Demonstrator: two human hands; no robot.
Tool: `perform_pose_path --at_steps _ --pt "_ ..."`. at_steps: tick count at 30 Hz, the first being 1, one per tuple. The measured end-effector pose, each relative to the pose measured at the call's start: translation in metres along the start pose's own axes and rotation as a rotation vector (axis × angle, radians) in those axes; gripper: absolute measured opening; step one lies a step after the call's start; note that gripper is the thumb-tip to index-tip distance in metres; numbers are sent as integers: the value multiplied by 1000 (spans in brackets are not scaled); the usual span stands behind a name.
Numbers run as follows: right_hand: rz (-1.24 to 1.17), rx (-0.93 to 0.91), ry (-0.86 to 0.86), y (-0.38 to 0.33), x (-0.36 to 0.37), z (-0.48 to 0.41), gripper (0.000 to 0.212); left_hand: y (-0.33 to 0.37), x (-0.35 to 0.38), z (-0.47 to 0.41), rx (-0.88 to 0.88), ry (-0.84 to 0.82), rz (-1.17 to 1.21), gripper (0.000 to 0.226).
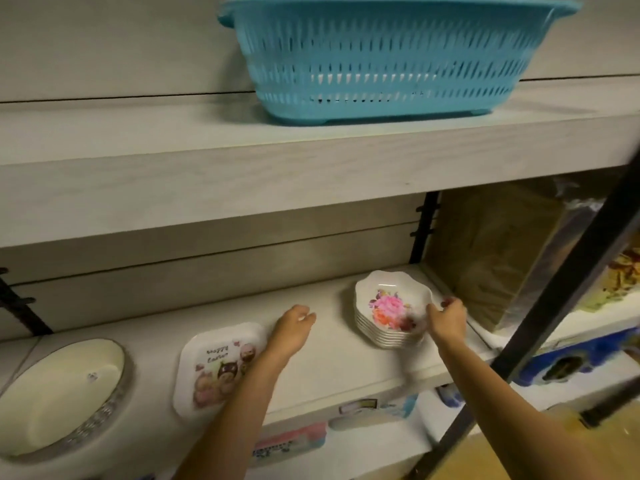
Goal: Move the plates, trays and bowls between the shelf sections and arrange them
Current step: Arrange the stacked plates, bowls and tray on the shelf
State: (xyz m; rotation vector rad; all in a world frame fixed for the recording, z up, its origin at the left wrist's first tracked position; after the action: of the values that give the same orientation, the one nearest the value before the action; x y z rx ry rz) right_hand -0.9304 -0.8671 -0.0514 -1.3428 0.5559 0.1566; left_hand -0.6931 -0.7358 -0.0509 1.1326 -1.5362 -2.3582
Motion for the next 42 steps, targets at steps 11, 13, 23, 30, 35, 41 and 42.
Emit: perform_pose_path --at_steps 11,13,23,30,35,41,42 --pt "-107 80 -474 32 -1 -57 19 43 114 -27 -117 -54 196 39" --pt "-130 43 -459 33 3 -60 20 53 113 -21 -102 14 161 42" --pt "31 -142 -601 18 39 -30 31 27 73 -1 -148 237 3 43" --pt "135 -244 -682 12 59 2 32 -5 50 29 -195 354 -42 39" --pt "180 -276 -666 12 57 11 31 -9 44 39 -150 344 -83 42" --pt "217 -314 -608 17 50 16 37 -5 37 43 -138 257 -86 40" --pt "221 -338 -596 17 49 16 37 -6 34 45 -126 247 -78 39"
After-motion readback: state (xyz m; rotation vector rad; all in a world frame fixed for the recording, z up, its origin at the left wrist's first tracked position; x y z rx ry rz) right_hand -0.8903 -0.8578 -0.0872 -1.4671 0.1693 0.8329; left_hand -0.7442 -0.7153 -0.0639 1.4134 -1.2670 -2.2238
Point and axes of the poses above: each hand's wrist, its own z-axis away from the middle knuckle, its own x-axis out of the palm, y = z × x, the point moved 3 cm from there along -z, towards the middle knuckle, and after that the axes turned 9 degrees about y, right-handed, at the moved point
